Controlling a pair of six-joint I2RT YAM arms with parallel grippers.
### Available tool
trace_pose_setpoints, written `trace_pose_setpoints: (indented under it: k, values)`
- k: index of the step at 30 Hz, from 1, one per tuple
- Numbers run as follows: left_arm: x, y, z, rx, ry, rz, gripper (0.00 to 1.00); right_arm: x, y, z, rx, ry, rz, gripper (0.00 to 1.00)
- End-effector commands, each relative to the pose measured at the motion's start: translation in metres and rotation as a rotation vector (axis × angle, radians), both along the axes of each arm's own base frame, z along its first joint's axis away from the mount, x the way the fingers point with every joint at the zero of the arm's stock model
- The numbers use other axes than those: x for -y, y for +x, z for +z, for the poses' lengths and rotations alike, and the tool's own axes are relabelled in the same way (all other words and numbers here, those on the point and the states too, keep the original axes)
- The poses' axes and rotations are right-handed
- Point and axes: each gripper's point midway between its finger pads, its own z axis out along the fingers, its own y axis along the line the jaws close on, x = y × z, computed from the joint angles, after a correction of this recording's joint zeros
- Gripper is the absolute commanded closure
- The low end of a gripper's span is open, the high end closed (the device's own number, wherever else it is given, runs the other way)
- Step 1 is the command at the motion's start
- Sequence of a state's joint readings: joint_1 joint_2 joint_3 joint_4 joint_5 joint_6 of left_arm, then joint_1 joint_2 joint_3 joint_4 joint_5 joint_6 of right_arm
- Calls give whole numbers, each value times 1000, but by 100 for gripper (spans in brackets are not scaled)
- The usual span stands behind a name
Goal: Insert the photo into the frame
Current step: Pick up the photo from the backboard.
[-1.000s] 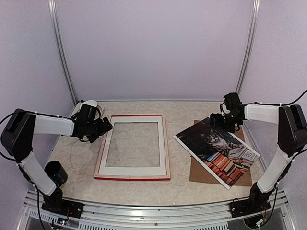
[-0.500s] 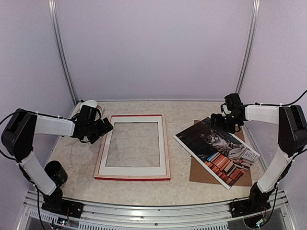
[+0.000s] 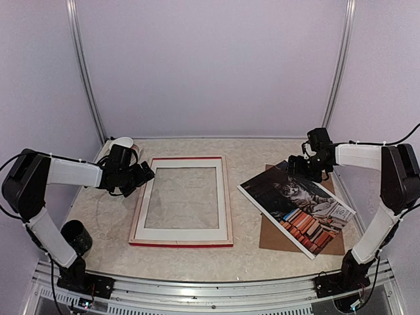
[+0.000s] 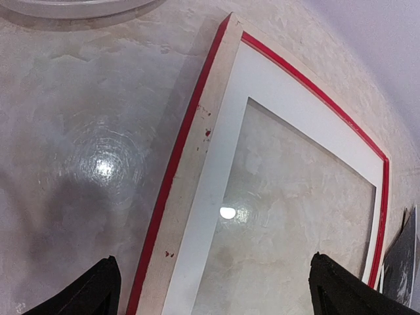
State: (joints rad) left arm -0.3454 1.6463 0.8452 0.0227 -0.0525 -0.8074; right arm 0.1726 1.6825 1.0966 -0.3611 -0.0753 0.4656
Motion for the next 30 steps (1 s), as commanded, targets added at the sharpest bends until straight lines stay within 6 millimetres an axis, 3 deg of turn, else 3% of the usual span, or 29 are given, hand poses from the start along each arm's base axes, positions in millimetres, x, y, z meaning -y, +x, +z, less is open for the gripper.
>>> trace_pose_setpoints:
  k: [1, 30]
  values:
    - [-2, 2, 6, 26, -11, 10, 1, 5, 4, 11, 35, 14, -15, 1]
    - [-5, 3, 10, 32, -11, 12, 1, 7, 9, 8, 32, 18, -36, 1]
